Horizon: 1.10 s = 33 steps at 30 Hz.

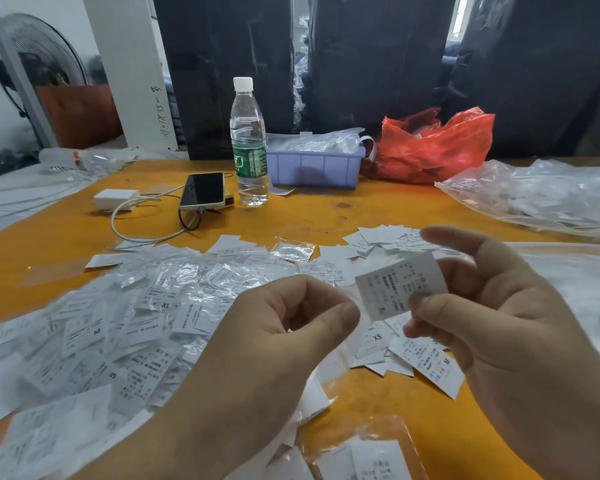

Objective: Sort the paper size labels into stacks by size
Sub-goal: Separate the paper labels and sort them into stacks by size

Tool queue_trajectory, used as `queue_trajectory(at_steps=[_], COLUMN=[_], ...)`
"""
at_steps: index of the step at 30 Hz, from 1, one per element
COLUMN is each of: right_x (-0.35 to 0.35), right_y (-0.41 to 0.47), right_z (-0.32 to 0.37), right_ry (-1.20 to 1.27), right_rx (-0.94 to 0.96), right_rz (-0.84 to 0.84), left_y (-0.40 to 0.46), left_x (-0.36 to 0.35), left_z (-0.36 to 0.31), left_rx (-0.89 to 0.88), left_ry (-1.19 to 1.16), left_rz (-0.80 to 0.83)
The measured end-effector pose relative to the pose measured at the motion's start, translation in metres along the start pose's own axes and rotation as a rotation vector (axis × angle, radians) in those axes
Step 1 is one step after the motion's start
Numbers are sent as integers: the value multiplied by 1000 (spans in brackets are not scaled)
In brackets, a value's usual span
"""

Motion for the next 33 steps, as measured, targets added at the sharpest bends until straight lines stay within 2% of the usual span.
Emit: queue_trajectory(at_steps=[4, 9, 21, 33], right_x=[-4, -8, -12, -9], right_y=[-2, -1, -4, -4], right_z=[-3, -1, 0, 3], right_ry=[20, 124, 30, 20], right_rx=[-73, -118, -50, -13], right_rz=[83, 65, 147, 92], left_y=[0, 1, 4, 3], left_x=[1, 5, 1, 2], left_z=[0, 0, 5, 5], left_rx=[-15, -13, -6, 19], left_ry=[18, 49, 70, 102], left_rz=[1, -11, 57, -1])
Point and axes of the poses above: each hand's wrist, its own y-axis towards the middle knuckle, its own x-axis out of the back of the hand, z = x × y, the point moved 2 cm from there along y, towards the middle knuckle, and after that the axes turned 13 degrees about x, right-handed, at the moved point
